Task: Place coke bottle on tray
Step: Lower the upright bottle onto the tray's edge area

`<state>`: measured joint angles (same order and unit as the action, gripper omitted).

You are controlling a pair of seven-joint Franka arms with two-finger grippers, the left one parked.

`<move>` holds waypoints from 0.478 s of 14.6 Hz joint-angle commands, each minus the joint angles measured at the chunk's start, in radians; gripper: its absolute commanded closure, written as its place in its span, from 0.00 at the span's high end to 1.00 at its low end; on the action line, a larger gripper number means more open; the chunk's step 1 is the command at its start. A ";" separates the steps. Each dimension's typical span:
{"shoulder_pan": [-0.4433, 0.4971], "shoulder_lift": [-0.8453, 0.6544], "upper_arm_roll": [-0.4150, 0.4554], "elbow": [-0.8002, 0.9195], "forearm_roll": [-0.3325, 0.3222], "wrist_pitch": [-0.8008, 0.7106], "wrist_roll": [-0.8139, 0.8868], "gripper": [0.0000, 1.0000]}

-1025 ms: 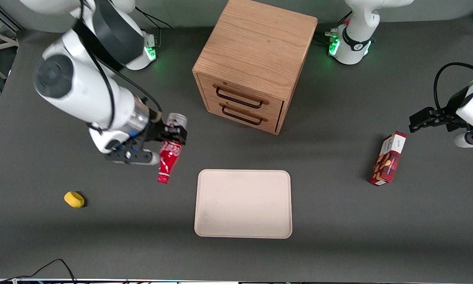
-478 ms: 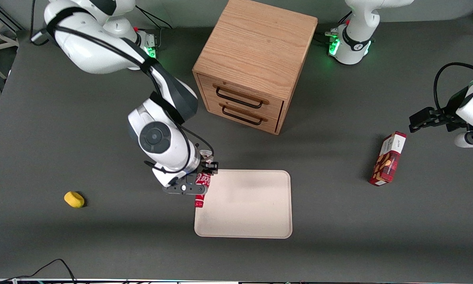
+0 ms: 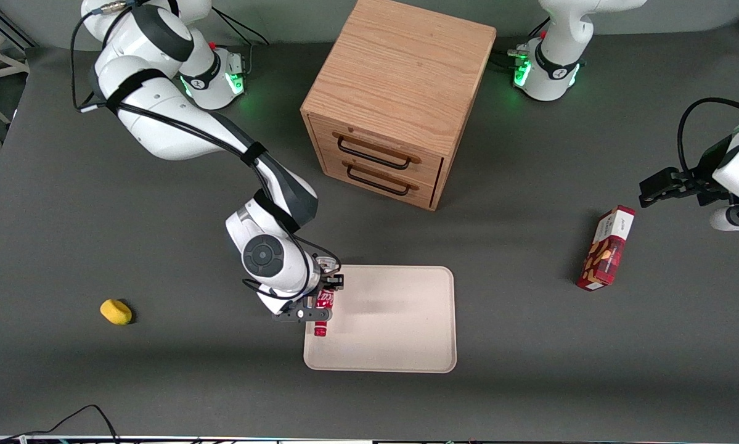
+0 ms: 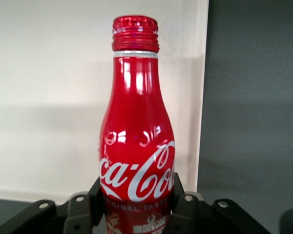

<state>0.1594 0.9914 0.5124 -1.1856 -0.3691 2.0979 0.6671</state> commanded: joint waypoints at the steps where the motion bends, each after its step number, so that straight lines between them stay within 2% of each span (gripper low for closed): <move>1: 0.002 0.027 -0.020 0.044 -0.027 0.037 -0.038 0.00; 7: 0.008 0.075 -0.040 0.047 -0.027 0.106 -0.044 0.00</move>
<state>0.1582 1.0376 0.4738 -1.1768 -0.3772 2.1799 0.6400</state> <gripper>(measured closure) 0.463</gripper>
